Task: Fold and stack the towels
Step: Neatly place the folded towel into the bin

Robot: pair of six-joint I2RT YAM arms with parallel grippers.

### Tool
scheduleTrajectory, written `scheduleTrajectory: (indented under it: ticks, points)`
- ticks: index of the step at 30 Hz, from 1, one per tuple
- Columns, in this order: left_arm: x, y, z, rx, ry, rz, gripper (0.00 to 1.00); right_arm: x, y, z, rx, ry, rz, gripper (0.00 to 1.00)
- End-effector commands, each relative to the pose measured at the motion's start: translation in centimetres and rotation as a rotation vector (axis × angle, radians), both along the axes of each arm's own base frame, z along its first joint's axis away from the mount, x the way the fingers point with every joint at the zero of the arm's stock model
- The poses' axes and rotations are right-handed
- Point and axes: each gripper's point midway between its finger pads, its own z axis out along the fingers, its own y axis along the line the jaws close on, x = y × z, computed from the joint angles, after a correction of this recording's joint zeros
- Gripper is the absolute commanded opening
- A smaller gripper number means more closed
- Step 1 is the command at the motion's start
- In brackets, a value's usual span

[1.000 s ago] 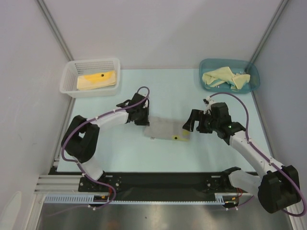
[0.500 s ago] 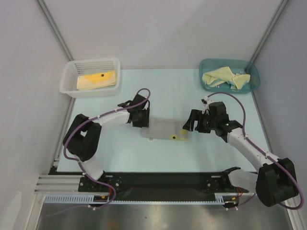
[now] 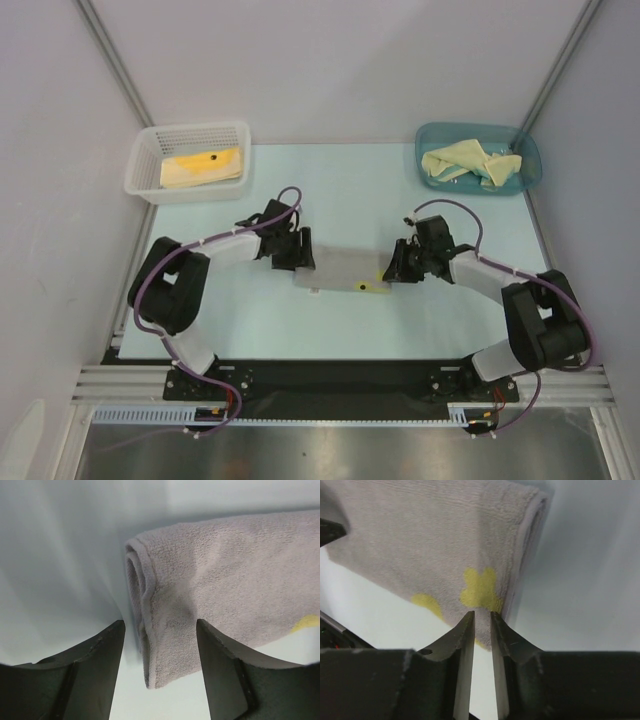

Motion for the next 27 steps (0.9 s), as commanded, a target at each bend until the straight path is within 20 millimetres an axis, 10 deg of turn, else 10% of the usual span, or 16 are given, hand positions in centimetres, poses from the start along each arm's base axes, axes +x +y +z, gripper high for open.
scheduleTrajectory:
  ticks: [1,21,27]
  points:
    - [-0.1,-1.1,0.8,-0.079,-0.018,-0.044,0.66,0.6,-0.4,-2.2,-0.017,0.021,-0.027,0.23]
    - [-2.0,-0.4,-2.5,-0.036,0.058,-0.001,0.54,-0.6,-1.6,-4.7,-0.04,0.081,-0.066,0.18]
    - [-1.9,0.4,-2.7,0.02,0.057,0.021,0.15,-0.5,-1.6,-4.1,-0.035,0.068,-0.063,0.17]
